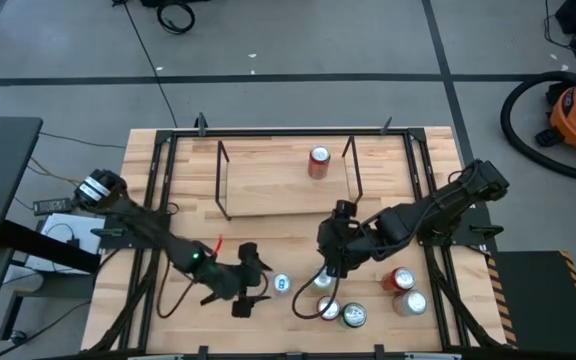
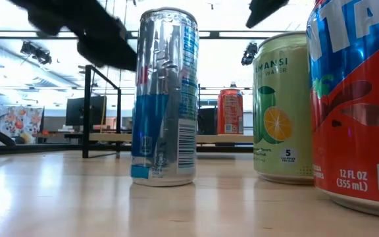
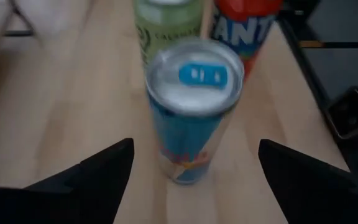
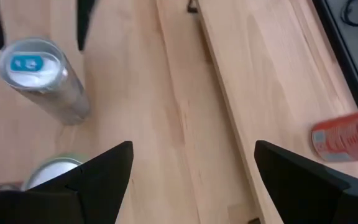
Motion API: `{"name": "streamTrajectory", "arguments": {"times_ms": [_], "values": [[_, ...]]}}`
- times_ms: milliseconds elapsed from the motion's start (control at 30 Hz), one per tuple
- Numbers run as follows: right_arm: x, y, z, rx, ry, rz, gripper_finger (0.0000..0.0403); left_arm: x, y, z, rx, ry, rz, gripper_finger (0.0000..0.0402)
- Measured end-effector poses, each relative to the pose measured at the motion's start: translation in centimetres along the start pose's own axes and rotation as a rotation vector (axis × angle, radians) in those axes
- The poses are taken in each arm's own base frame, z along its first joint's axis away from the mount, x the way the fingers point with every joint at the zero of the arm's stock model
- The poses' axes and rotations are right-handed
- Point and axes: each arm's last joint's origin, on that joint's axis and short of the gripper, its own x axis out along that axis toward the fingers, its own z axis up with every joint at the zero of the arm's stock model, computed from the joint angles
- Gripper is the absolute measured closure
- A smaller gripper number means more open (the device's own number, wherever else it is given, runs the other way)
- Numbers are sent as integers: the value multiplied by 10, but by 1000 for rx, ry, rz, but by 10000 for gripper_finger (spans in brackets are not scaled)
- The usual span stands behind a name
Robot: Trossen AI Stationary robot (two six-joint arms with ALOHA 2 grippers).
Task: Place canned beverage on shelf
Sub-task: Put the blue soda can on the shelf
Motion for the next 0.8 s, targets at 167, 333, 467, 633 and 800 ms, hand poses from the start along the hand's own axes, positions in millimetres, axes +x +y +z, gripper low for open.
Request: {"name": "streamTrajectory", "arguments": {"times_ms": [167,333,467,633,800], "values": [[7,1,-6,4,2,-6,56,-9,-12,31,-61,10,69,44],[7,3,-5,-13,-17,-13,56,-8,-13,49,-189,-11,80,44],[5,4,-7,-39,-29,-49,56,1,-7,52,-262,-31,111,44],[3,3,-10,-60,-19,-82,56,17,-10,44,-269,-27,129,44],[3,2,-11,-61,-12,-86,56,28,-15,37,-263,-15,152,44]]}}
